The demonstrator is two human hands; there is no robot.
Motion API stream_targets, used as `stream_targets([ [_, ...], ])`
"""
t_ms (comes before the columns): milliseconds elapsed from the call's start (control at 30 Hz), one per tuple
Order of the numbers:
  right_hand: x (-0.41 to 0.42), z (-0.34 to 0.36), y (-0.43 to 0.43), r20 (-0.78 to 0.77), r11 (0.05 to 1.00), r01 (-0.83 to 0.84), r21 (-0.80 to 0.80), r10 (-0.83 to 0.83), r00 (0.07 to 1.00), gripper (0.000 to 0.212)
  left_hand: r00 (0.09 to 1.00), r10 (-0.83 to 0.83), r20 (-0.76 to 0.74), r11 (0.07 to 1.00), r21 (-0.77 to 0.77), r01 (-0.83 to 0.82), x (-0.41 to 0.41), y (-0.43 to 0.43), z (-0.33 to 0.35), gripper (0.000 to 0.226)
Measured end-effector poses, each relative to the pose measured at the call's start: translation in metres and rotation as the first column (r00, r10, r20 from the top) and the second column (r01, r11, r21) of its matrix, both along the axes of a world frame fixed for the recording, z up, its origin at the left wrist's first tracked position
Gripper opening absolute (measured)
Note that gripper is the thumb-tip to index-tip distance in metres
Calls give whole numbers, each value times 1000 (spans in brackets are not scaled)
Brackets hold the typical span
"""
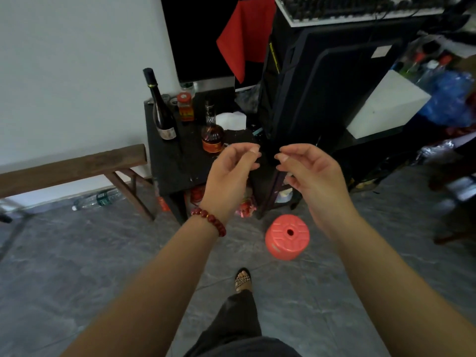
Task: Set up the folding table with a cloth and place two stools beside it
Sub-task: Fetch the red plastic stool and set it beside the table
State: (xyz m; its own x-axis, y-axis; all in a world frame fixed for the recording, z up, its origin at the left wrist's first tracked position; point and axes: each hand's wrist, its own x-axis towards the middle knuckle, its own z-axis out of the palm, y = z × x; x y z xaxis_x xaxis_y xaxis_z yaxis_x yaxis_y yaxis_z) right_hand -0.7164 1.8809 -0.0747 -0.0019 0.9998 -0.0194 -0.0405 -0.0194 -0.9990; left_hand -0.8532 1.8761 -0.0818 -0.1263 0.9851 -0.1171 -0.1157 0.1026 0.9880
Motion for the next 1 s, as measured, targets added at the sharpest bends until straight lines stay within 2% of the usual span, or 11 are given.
stream_targets([
  [133,20,9,62,-13,999,18,-28,-19,1000,15,1000,-16,8,1000,14,16,23,64,9,10],
  [233,36,18,104,-10,999,52,0,-52,999,16,999,-33,32,999,-40,34,39,109,14,11],
  [333,57,23,137,-15,996,89,30,-89,996,12,997,-71,-12,997,-24,70,59,148,19,11],
  [467,83,18,162,1,996,84,32,-84,996,12,994,-107,-26,994,12,108,87,177,17,13],
  [600,110,12,184,13,998,64,18,-64,998,12,995,-97,4,995,-16,97,116,196,12,12],
  [800,165,11,218,15,997,-71,-2,71,997,13,1000,14,28,999,-29,-13,171,215,3,12],
  [1000,224,0,246,18,944,-330,9,330,944,19,976,210,52,978,-14,-209,245,216,-11,12],
])
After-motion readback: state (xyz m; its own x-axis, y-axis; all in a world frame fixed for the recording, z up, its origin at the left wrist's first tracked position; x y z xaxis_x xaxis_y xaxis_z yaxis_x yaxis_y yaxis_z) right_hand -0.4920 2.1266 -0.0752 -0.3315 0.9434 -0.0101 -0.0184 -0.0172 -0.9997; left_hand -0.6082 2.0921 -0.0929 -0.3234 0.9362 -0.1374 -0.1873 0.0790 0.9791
